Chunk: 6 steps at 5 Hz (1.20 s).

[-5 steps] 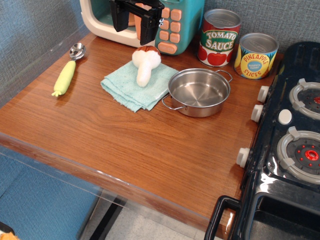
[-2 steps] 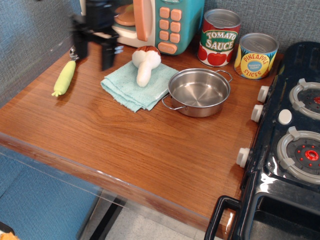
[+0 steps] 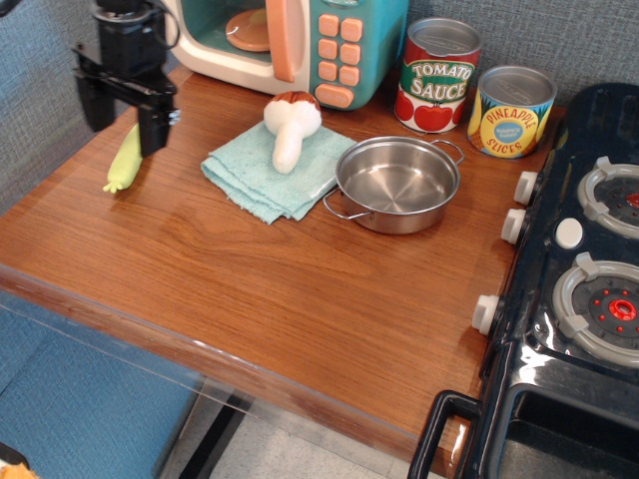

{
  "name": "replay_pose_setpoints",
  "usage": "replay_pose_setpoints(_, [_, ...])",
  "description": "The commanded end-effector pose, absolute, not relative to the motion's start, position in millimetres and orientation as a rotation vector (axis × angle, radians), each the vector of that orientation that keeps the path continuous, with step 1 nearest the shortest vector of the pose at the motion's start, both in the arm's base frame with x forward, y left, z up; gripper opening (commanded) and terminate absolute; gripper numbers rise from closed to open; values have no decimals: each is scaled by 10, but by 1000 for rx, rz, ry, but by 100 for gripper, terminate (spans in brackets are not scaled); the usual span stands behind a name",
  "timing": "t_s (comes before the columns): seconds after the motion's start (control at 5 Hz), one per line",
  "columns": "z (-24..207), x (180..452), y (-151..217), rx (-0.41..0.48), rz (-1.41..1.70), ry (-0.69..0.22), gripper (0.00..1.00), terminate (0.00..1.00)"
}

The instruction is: Move the yellow spoon in front of the metal pot.

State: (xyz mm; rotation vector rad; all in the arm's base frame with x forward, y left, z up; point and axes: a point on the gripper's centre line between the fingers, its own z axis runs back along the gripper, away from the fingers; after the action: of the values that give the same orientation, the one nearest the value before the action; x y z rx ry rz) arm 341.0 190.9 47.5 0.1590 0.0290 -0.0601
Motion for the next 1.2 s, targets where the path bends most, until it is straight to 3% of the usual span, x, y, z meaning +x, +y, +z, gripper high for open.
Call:
replay_pose_setpoints(0.0, [616,3410,2075,225,48,-29,100,0])
replay_pose_setpoints(0.6, [298,3428,2167,168,143,15,100,0])
replay_pose_setpoints(0.8, [365,3439,2158,184,137,0,0,0])
replay_pose_setpoints(1.0, [466,3420,2114,181,129,-16,0,0])
